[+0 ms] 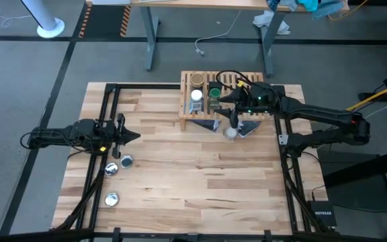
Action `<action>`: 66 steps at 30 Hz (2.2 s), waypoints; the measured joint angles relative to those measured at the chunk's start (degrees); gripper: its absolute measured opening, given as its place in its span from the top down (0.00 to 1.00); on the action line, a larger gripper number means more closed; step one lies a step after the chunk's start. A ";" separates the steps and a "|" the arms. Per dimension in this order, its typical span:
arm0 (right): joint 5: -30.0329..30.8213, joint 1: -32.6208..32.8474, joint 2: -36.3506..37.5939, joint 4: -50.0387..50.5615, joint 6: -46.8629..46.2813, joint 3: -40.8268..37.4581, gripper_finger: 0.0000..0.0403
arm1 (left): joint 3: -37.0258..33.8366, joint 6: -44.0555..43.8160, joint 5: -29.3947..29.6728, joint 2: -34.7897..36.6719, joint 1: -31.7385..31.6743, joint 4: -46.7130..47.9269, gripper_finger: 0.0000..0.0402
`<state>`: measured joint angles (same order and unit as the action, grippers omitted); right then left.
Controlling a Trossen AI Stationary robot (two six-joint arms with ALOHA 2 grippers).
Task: Shelf spices
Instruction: Remove the green seasoning bottle from the shelf
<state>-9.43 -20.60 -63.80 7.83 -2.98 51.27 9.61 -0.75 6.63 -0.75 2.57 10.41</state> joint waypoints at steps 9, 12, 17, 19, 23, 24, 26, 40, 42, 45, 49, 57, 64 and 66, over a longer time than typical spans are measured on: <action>6.23 -0.02 2.42 3.86 0.77 0.51 0.37 | 0.02 -0.74 -0.01 0.02 0.02 0.96 1.00; 8.56 -0.02 2.46 3.78 2.12 0.50 0.37 | 0.02 -0.74 0.01 0.02 0.02 1.25 1.00; 13.46 -0.04 1.52 4.03 4.44 0.50 0.37 | 0.02 -0.76 0.01 0.00 0.02 1.16 1.00; 13.53 -0.04 0.83 3.31 4.95 0.50 0.37 | 0.02 -0.77 0.02 0.02 0.02 1.12 1.00; 13.53 -0.04 -1.09 1.61 6.17 0.50 0.37 | 0.02 -0.77 0.03 0.02 0.02 1.12 1.00; 13.53 -0.04 -1.63 1.21 6.29 0.50 0.37 | 0.02 -0.77 0.01 0.02 0.02 1.12 1.00; 13.52 -0.04 -2.75 0.57 6.37 0.50 0.37 | 0.02 -0.77 0.01 0.00 0.02 1.12 1.00; 14.43 -0.04 -7.31 -4.08 8.00 0.48 0.37 | 0.02 -0.77 0.01 0.02 0.00 1.56 1.00; 14.41 -0.04 -7.27 -3.86 7.98 0.48 0.37 | 0.02 -0.77 0.01 0.02 0.00 1.55 1.00; 14.43 -0.04 -7.21 -3.26 7.91 0.48 0.37 | 0.02 -0.79 0.01 0.02 0.00 1.59 1.00; 14.42 -0.04 -7.20 -3.05 7.91 0.48 0.37 | 0.02 -0.80 0.01 0.01 0.00 2.57 1.00; 14.40 -0.04 -7.31 -2.93 7.94 0.47 0.37 | 0.02 -1.02 0.01 0.02 0.00 2.71 1.00; 14.40 -0.04 -7.33 -2.99 7.98 0.46 0.37 | 0.02 -1.03 0.00 0.02 0.00 2.71 1.00; 14.39 -0.04 -7.59 -3.28 7.98 0.46 0.37 | 0.02 -1.01 0.01 0.02 0.00 2.70 1.00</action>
<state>4.96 -20.64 -71.39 4.55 4.99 51.72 9.63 -1.76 6.63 -0.73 2.57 13.11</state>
